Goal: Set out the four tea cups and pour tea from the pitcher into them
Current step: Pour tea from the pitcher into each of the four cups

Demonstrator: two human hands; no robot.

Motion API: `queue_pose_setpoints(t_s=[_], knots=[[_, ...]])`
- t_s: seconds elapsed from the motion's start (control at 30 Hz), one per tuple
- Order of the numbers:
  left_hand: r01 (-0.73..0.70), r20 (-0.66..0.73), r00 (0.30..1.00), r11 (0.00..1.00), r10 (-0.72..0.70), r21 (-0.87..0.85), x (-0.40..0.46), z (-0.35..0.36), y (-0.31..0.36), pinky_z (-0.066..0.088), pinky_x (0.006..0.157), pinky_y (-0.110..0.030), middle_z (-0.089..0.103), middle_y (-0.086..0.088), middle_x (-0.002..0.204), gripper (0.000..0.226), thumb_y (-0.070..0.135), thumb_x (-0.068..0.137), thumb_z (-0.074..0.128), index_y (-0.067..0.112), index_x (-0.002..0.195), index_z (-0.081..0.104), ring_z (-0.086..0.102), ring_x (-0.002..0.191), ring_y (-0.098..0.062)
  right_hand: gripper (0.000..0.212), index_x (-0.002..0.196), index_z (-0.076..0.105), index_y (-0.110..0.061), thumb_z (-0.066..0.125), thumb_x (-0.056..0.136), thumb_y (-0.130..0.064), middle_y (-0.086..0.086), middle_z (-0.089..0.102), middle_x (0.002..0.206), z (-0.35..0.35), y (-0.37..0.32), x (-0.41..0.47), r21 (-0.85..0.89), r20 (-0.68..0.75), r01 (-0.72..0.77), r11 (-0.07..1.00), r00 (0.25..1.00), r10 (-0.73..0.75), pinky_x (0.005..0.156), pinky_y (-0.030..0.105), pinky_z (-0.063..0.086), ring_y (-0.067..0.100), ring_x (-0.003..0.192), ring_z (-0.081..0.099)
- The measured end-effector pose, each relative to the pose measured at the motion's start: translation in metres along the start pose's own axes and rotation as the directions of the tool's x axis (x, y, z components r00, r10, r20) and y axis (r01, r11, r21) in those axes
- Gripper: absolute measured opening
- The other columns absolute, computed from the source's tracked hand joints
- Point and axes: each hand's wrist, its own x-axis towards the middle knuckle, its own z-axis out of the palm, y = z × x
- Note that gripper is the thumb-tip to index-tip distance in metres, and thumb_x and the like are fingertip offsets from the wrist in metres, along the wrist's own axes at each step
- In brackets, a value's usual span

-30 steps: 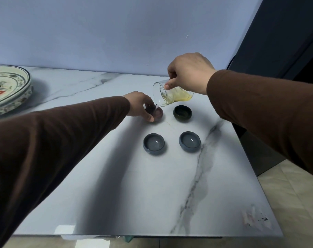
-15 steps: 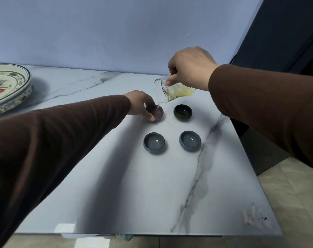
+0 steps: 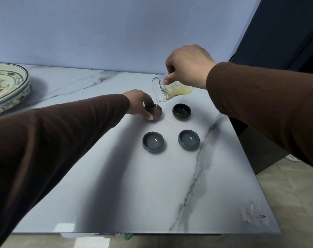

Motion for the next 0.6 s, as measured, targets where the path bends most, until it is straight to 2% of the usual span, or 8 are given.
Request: queue_pose_setpoints(t_s=[0.17, 0.27, 0.33, 0.4, 0.5, 0.6], knots=[[0.001, 0.004, 1.000, 1.000, -0.001, 0.003, 0.001, 0.000, -0.001, 0.044, 0.095, -0.034, 0.060, 0.005, 0.122, 0.062, 0.047, 0.067, 0.080, 0.027, 0.123, 0.061, 0.052, 0.115, -0.020, 0.040, 0.072, 0.063, -0.013, 0.072, 0.079, -0.052, 0.003, 0.058, 0.065, 0.003, 0.005, -0.002, 0.028, -0.011, -0.008, 1.000, 1.000, 0.008, 0.065, 0.033, 0.040, 0.031, 0.074, 0.057], [0.004, 0.003, 1.000, 1.000, -0.004, 0.001, 0.001, 0.001, -0.001, 0.044, 0.094, -0.034, 0.060, 0.005, 0.121, 0.064, 0.047, 0.066, 0.080, 0.027, 0.124, 0.061, 0.052, 0.114, -0.020, 0.040, 0.069, 0.061, -0.015, 0.073, 0.077, -0.053, 0.000, 0.057, 0.060, 0.007, 0.015, -0.006, 0.111, -0.001, -0.070, 0.991, 0.997, 0.071, 0.063, 0.031, 0.035, 0.028, 0.074, 0.057], [0.005, -0.009, 1.000, 1.000, -0.005, -0.006, 0.000, 0.003, -0.003, 0.043, 0.091, -0.032, 0.058, 0.008, 0.116, 0.065, 0.048, 0.066, 0.080, 0.028, 0.124, 0.060, 0.051, 0.115, -0.020, 0.041, 0.071, 0.063, -0.015, 0.074, 0.076, -0.054, 0.001, 0.061, 0.064, 0.010, 0.022, -0.010, 0.187, 0.017, -0.125, 0.974, 0.992, 0.124, 0.063, 0.030, 0.035, 0.026, 0.075, 0.057], [0.009, -0.025, 1.000, 1.000, -0.010, -0.025, -0.003, 0.004, -0.004, 0.041, 0.090, -0.031, 0.055, 0.009, 0.116, 0.072, 0.048, 0.066, 0.080, 0.028, 0.130, 0.054, 0.050, 0.116, -0.018, 0.041, 0.072, 0.064, -0.015, 0.073, 0.076, -0.055, 0.000, 0.060, 0.067, 0.013, 0.027, -0.016, 0.272, 0.033, -0.196, 0.942, 0.980, 0.194, 0.061, 0.029, 0.033, 0.023, 0.075, 0.055], [0.013, -0.049, 0.999, 0.999, -0.016, -0.045, -0.012, 0.004, -0.007, 0.041, 0.099, -0.035, 0.052, 0.006, 0.129, 0.086, 0.048, 0.067, 0.080, 0.025, 0.141, 0.043, 0.047, 0.120, -0.018, 0.039, 0.072, 0.067, -0.019, 0.073, 0.076, -0.057, -0.007, 0.056, 0.062, 0.014, 0.033, -0.027, 0.409, 0.078, -0.320, 0.855, 0.945, 0.316, 0.053, 0.025, 0.031, 0.015, 0.065, 0.051], [0.013, -0.094, 0.995, 0.999, -0.017, -0.038, -0.028, 0.004, -0.012, 0.041, 0.100, -0.037, 0.052, 0.005, 0.130, 0.084, 0.048, 0.067, 0.080, 0.024, 0.139, 0.044, 0.047, 0.120, -0.019, 0.038, 0.073, 0.070, -0.019, 0.072, 0.077, -0.057, -0.006, 0.055, 0.059, 0.015, 0.033, -0.041, 0.520, 0.105, -0.376, 0.767, 0.919, 0.380, 0.050, 0.024, 0.030, 0.010, 0.054, 0.046]])
